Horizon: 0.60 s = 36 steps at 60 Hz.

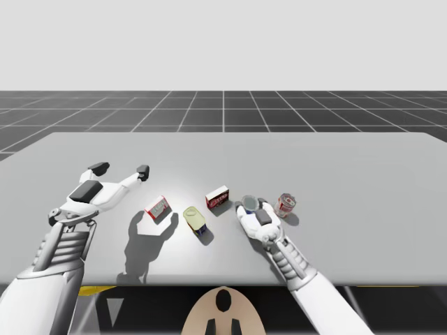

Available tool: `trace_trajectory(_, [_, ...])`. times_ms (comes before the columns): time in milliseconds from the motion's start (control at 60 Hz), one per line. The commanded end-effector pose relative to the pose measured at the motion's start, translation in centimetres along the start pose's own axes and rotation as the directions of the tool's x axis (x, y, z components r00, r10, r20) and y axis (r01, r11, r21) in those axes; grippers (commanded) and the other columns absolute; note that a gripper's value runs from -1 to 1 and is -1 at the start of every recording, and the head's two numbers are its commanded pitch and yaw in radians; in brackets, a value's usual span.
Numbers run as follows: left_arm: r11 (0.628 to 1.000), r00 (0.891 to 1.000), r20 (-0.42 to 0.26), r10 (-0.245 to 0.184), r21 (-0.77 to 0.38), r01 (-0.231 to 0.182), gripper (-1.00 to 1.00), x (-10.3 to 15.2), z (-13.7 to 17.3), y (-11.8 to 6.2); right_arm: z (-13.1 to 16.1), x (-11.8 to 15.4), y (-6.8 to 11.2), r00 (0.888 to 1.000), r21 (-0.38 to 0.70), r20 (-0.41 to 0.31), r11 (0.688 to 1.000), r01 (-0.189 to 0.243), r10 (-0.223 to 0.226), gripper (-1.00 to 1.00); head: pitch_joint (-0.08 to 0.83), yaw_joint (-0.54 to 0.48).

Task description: Grasp the tuna can and hold it up.

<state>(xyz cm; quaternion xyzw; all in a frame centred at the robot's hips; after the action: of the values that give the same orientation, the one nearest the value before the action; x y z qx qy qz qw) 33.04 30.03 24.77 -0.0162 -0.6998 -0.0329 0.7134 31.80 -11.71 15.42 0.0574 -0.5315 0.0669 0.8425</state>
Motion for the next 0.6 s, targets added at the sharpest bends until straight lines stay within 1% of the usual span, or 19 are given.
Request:
trace_trajectory(17, [1.0,1.0,0.002,0.0,-0.002,0.0,-1.0,0.0,0.0,-0.1,0.2,-0.5,3.1,0.997,0.077,-0.02,0.994,0.078,-0.077,1.0,0.684,-0.15])
trace_trajectory(150, [1.0,1.0,0.003,0.0,-0.002,0.0,-1.0,0.1,0.0,-0.1,0.1,-0.6,3.0,0.997,0.078,-0.024,0.994,0.08,-0.079,1.0,0.65,-0.15])
trace_trajectory(217, [1.0,1.0,0.003,-0.001,-0.002,0.001,-1.0,0.1,0.0,-0.1,0.1,-0.7,3.0,0.996,0.08,-0.027,0.994,0.081,-0.079,1.0,0.608,-0.15])
trace_trajectory(233, [1.0,1.0,0.002,-0.001,-0.002,0.001,-1.0,0.1,0.0,-0.1,0.1,-0.7,3.0,0.996,0.08,-0.028,0.993,0.082,-0.08,1.0,0.58,-0.15])
trace_trajectory(267, [1.0,1.0,0.001,-0.002,-0.003,0.002,-1.0,0.0,0.0,-0.1,0.1,-0.7,3.0,0.996,0.083,-0.031,0.993,0.085,-0.082,1.0,0.56,-0.15])
trace_trajectory(283, [1.0,1.0,0.001,-0.002,-0.003,0.002,-1.0,0.0,0.1,-0.1,0.1,-0.8,3.0,0.996,0.085,-0.032,0.993,0.087,-0.084,1.0,0.528,-0.16])
trace_trajectory(333, [1.0,1.0,0.001,-0.002,-0.003,0.002,-1.0,0.0,0.1,-0.1,0.1,-0.8,3.0,0.996,0.087,-0.03,0.992,0.088,-0.085,1.0,0.497,-0.16])
trace_trajectory(350, [1.0,1.0,0.001,-0.002,-0.003,0.002,-1.0,0.0,0.1,-0.1,0.2,-0.8,3.0,0.996,0.088,-0.031,0.992,0.09,-0.087,1.0,0.469,-0.16])
trace_trajectory(383, [1.0,1.0,0.001,-0.002,-0.003,0.002,-1.0,0.0,0.1,-0.1,0.2,-0.8,3.0,0.996,0.089,-0.029,0.992,0.091,-0.089,1.0,0.452,-0.16])
trace_trajectory(400, [1.0,1.0,0.002,-0.002,-0.003,0.002,-1.0,0.0,0.1,-0.1,0.3,-0.7,2.9,0.996,0.088,-0.026,0.992,0.091,-0.089,1.0,0.429,-0.17])
trace_trajectory(517, [1.0,1.0,0.001,-0.001,-0.003,0.001,-1.0,0.0,0.2,-0.1,0.5,-0.6,2.9,0.996,0.095,-0.021,0.991,0.089,-0.088,1.0,0.372,-0.17])
trace_trajectory(600, [1.0,1.0,0.001,0.001,-0.001,-0.001,-1.0,0.0,0.2,-0.1,1.2,0.1,3.0,0.996,0.109,0.003,0.99,0.086,-0.087,1.0,0.342,-0.17])
